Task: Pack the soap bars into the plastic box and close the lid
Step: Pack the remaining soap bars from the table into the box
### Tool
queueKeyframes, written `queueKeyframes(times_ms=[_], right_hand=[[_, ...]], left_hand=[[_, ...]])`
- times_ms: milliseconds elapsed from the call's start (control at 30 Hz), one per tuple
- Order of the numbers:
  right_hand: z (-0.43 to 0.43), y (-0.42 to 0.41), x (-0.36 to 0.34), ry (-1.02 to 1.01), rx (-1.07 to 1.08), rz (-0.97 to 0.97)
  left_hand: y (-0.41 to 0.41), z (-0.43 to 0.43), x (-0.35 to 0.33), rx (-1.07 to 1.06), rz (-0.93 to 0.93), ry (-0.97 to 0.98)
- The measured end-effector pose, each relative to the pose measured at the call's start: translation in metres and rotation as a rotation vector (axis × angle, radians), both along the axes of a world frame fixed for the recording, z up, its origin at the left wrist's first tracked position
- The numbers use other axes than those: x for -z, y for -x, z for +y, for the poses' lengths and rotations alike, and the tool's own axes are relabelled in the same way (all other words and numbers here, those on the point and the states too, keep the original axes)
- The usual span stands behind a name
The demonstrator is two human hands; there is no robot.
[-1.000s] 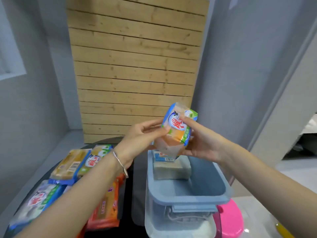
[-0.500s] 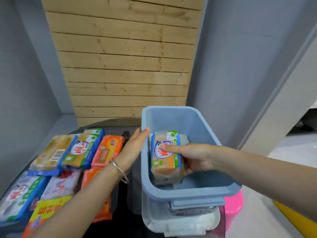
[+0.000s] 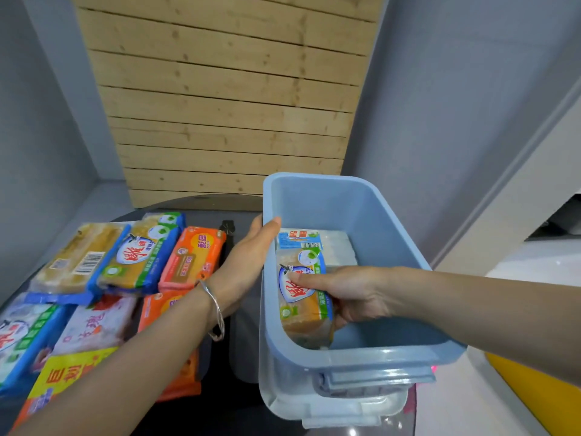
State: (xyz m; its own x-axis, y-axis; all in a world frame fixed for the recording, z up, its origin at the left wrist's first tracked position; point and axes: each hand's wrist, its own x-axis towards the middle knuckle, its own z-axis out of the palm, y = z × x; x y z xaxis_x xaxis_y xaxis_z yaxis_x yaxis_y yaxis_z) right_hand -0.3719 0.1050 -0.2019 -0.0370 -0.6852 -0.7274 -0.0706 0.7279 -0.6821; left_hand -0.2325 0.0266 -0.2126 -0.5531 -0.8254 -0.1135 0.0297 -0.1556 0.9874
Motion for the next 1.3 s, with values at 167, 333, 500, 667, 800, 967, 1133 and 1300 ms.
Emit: queueKeyframes(times_ms=[167, 333, 500, 667, 800, 967, 1133, 1300], right_hand=[[-0.001, 0.002, 0.007, 0.023, 0.008, 0.106], [0.000, 0.001, 0.011, 0.050, -0.101, 0.167], [-0.002, 0.004, 0.010, 0.049, -0.155, 0.201], [-0.002, 0.002, 0.003, 0.000, -0.201, 0.274], [0.004, 0.004, -0.011, 0.039, -0.188, 0.337], [0.017, 0.008, -0.051, 0.274, -0.100, 0.475], [0.027, -0.035, -0.091, 0.687, 0.004, 0.485], [0.033, -0.117, -0.072, 0.713, -0.134, 0.242]], left_hand=[[0.000, 0.001, -0.002, 0.005, -0.005, 0.008], [-0.001, 0.002, -0.002, 0.014, -0.006, 0.007], [-0.004, 0.003, -0.006, 0.017, -0.015, 0.023], [-0.006, 0.008, -0.014, -0.015, -0.062, 0.088], [-0.023, 0.016, -0.019, -0.060, -0.147, 0.174], [-0.070, 0.017, -0.026, -0.147, -0.206, 0.169], [-0.125, 0.021, -0.030, -0.202, -0.277, 0.195], [-0.179, 0.034, -0.019, -0.270, -0.434, 0.266]])
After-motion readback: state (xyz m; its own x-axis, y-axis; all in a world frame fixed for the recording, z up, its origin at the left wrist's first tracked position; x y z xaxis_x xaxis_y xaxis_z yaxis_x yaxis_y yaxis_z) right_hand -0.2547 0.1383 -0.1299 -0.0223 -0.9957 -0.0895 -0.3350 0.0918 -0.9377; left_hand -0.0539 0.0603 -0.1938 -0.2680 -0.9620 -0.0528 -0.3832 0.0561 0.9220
